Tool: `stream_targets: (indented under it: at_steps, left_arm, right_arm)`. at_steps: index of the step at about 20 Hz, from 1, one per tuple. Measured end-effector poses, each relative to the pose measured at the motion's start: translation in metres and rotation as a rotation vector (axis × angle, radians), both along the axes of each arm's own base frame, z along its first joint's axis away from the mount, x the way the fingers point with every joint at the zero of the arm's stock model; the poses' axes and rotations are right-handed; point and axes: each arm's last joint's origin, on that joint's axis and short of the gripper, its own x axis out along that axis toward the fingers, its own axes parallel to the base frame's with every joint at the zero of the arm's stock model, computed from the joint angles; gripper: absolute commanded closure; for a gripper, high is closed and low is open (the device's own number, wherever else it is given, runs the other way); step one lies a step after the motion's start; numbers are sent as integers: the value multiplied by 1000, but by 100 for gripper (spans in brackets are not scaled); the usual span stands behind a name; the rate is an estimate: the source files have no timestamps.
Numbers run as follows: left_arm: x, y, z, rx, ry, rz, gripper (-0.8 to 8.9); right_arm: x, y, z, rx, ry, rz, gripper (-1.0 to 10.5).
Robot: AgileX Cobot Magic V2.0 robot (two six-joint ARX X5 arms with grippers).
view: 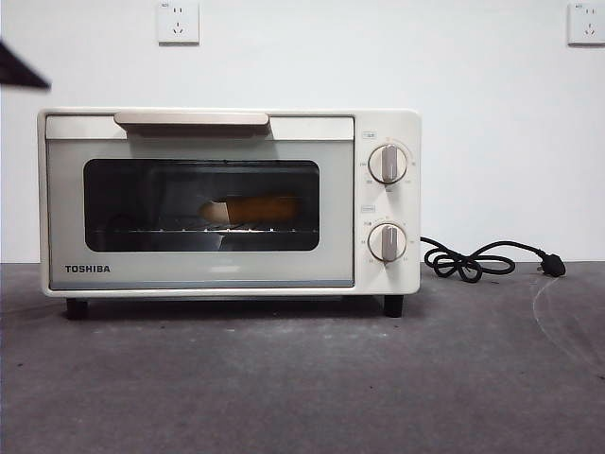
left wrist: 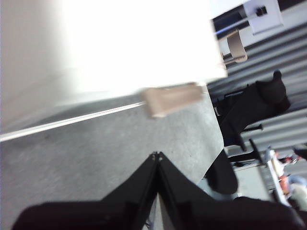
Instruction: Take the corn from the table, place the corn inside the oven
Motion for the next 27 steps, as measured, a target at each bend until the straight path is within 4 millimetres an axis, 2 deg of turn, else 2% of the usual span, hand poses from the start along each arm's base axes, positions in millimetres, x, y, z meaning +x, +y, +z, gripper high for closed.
stream_targets:
  at_steps: [5, 10, 14, 18, 21, 27]
  left_arm:
    - [-43, -26, 42, 108, -140, -28, 821]
    - [-95, -53, 71, 306, -246, 25, 821]
    - [-133, -64, 86, 424, -316, 133, 821]
    - [-160, -67, 90, 479, -331, 216, 821]
    - [-173, -67, 89, 516, -311, 249, 821]
    - [-171, -69, 84, 557, -256, 248, 821]
  right_arm:
    - [0, 0, 0, 0, 0, 0, 948]
    - [0, 0, 0, 0, 0, 0, 948]
    - [0, 0, 0, 0, 0, -1, 948]
    - [0, 0, 0, 0, 0, -1, 948]
    - [0, 0, 0, 0, 0, 0, 948]
    - [0, 0, 0, -1, 0, -1, 948]
